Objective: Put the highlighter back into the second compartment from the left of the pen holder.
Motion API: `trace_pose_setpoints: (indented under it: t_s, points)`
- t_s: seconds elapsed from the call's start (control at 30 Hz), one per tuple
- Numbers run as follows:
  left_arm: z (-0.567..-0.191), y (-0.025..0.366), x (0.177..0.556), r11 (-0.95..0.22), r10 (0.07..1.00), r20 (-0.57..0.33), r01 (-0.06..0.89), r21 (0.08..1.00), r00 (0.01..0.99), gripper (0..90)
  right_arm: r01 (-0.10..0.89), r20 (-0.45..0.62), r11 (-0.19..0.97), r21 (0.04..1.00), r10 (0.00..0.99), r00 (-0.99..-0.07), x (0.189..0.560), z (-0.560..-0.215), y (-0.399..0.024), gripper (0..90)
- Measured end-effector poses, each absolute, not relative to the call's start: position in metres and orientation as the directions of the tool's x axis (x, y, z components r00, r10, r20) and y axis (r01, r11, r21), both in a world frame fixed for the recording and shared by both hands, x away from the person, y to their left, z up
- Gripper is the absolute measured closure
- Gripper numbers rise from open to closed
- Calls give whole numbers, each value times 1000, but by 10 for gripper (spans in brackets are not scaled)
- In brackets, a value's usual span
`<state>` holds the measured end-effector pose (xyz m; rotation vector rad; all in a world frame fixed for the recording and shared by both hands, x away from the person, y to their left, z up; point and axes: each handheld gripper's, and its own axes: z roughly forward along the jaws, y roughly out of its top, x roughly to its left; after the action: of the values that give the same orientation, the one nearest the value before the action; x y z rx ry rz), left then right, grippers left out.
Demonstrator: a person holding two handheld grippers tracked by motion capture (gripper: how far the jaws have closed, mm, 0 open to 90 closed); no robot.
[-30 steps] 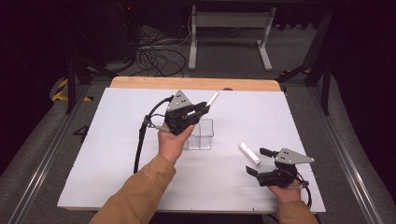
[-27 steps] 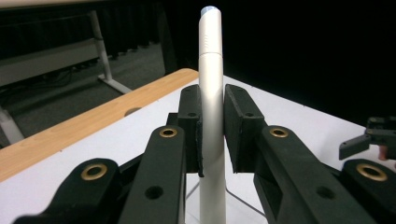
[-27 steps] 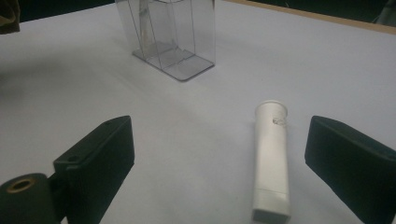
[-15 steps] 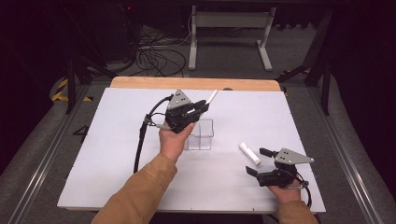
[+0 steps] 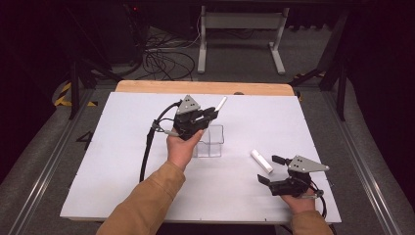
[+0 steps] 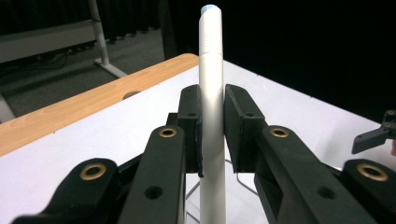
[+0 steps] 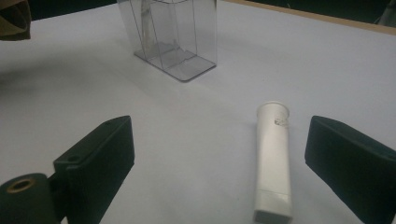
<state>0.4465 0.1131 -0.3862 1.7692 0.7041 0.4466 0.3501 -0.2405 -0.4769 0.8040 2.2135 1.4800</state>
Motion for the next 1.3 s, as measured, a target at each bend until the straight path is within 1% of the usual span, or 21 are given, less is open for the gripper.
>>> trace_pose_setpoints:
  t_s: [0.07, 0.17, 0.27, 0.37, 0.43, 0.63, 0.9, 0.97, 1.13, 1.3]
  points:
    - [-387, 114, 447, -207, 652, -59, 253, 945, 755, 771, 258, 18, 290, 922, 632, -775, 350, -477, -241, 89]
    - [-385, 116, 443, -206, 648, -46, 233, 950, 760, 560, 258, 17, 290, 922, 632, -774, 350, -477, -241, 88]
    - [-380, 119, 433, -218, 653, 1, 187, 958, 758, 410, 257, 18, 288, 922, 632, -774, 350, -477, -241, 88]
    - [-374, 127, 420, -229, 653, 46, 140, 963, 756, 336, 257, 18, 287, 923, 635, -772, 350, -477, -241, 88]
    - [-370, 132, 413, -229, 642, 57, 120, 966, 764, 310, 258, 18, 285, 923, 638, -770, 350, -477, -241, 88]
    - [-360, 145, 397, -239, 628, 72, 104, 965, 775, 215, 256, 15, 282, 925, 645, -764, 349, -476, -241, 86]
    - [-357, 168, 381, -241, 628, 61, 119, 963, 776, 133, 256, 8, 280, 925, 660, -751, 347, -470, -243, 85]
    - [-359, 177, 374, -247, 637, 71, 116, 962, 767, 123, 250, 2, 279, 927, 663, -749, 345, -466, -243, 85]
    - [-372, 201, 357, -239, 638, 43, 145, 960, 769, 111, 265, -5, 293, 919, 679, -734, 342, -456, -240, 86]
    - [-378, 212, 350, -247, 652, 37, 166, 955, 758, 104, 267, -22, 326, 907, 670, -742, 341, -453, -230, 86]
